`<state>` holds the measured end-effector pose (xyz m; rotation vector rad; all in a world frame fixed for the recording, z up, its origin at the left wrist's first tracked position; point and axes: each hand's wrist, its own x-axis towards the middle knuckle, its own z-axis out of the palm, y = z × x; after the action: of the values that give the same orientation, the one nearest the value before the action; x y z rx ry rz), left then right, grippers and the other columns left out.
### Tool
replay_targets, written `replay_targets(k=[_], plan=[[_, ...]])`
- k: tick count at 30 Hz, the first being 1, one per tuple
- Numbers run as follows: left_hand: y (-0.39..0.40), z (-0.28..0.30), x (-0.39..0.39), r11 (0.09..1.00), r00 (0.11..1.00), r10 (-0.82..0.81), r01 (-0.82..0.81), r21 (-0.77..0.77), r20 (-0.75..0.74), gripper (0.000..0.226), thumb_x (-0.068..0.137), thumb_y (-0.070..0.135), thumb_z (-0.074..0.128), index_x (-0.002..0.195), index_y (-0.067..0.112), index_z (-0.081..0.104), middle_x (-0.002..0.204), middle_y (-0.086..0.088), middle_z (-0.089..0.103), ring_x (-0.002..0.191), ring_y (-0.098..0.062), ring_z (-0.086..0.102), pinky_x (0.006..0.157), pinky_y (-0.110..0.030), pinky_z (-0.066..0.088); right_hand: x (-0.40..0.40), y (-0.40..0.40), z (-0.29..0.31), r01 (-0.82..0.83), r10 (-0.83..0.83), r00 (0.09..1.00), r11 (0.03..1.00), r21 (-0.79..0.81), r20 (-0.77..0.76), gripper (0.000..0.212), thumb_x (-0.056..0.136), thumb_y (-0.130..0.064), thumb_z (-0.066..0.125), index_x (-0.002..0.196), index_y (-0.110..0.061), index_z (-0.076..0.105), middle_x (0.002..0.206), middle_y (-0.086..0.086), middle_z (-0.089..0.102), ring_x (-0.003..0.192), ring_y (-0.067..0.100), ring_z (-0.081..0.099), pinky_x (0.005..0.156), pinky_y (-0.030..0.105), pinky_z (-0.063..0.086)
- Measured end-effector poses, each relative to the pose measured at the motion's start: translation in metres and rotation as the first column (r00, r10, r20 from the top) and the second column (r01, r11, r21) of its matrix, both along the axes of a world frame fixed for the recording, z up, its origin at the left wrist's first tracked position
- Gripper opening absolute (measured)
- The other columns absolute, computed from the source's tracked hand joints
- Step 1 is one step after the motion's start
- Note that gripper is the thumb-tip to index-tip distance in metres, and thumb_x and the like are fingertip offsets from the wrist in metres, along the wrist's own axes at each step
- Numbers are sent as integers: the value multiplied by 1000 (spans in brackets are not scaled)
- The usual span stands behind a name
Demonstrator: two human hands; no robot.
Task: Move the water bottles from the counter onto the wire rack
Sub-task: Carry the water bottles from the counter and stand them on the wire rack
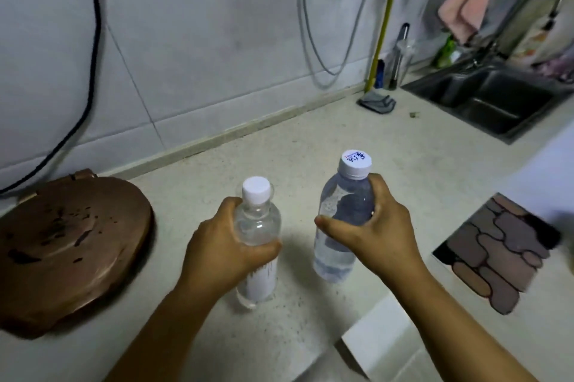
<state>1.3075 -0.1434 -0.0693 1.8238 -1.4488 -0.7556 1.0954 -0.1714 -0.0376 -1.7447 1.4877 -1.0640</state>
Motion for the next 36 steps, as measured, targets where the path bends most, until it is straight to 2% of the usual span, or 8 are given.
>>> replay_targets(k=[5, 9, 13, 18, 23, 25, 32, 36], plan=[[28, -15, -72, 993, 993, -115, 115, 9, -3, 50, 55, 41, 83, 90, 37, 48, 77, 21, 59, 80, -7, 64, 66, -23, 45, -74, 57, -18, 112, -112, 994, 993, 41, 1, 51, 56, -44, 77, 92, -49, 42, 89, -26, 58, 83, -8, 57, 59, 8, 42], [50, -13, -154, 976, 978, -208, 210, 63, -31, 63, 40, 57, 76, 95, 51, 45, 88, 24, 63, 81, 1, 62, 71, -29, 53, -156, 95, -31, 191, -191, 981, 981, 46, 15, 54, 55, -37, 81, 92, -49, 45, 88, -30, 57, 85, -12, 56, 59, 5, 43], [69, -9, -253, 964, 968, -244, 249, 90, -64, 63, 42, 60, 72, 99, 45, 46, 92, 21, 62, 84, -5, 62, 78, -34, 53, -253, 134, -42, 257, -262, 964, 962, 89, 51, 56, 52, -40, 82, 90, -57, 44, 87, -31, 60, 87, -20, 52, 57, 4, 42], [81, -10, -371, 935, 937, -340, 346, 81, -85, 61, 53, 42, 85, 100, 40, 46, 94, 11, 62, 88, -17, 62, 77, -31, 47, -374, 176, -50, 389, -394, 919, 915, 108, 27, 58, 55, -41, 82, 89, -62, 40, 85, -37, 53, 88, -25, 48, 54, 4, 40], [74, -13, -474, 875, 874, -478, 483, 34, -90, 77, 43, 45, 85, 111, 40, 49, 101, 11, 65, 93, -16, 63, 81, -36, 52, -468, 199, -51, 560, -564, 826, 821, 107, 5, 55, 52, -44, 80, 89, -55, 41, 89, -35, 52, 84, -21, 50, 53, 4, 39], [64, -14, -514, 838, 834, -539, 545, 26, -114, 71, 41, 46, 85, 102, 45, 49, 100, 15, 64, 93, -14, 63, 79, -35, 52, -501, 200, -52, 624, -628, 778, 775, 104, 14, 52, 51, -45, 79, 89, -51, 43, 88, -29, 57, 83, -11, 56, 56, 6, 38], [-4, -26, -677, 710, 706, -701, 704, -8, -97, 58, 34, 58, 73, 87, 52, 49, 84, 18, 66, 78, -1, 62, 62, -22, 48, -626, 177, -57, 816, -819, 574, 573, 69, 7, 53, 50, -51, 78, 91, -48, 45, 92, -20, 64, 83, 7, 62, 68, 30, 52], [-51, -19, -781, 586, 581, -805, 810, -17, -121, 59, 40, 53, 79, 89, 52, 48, 88, 20, 65, 81, 0, 61, 67, -27, 50, -707, 150, -48, 887, -889, 458, 455, 74, -15, 49, 51, -50, 81, 84, -47, 45, 83, -24, 61, 78, -2, 59, 59, 19, 43]])
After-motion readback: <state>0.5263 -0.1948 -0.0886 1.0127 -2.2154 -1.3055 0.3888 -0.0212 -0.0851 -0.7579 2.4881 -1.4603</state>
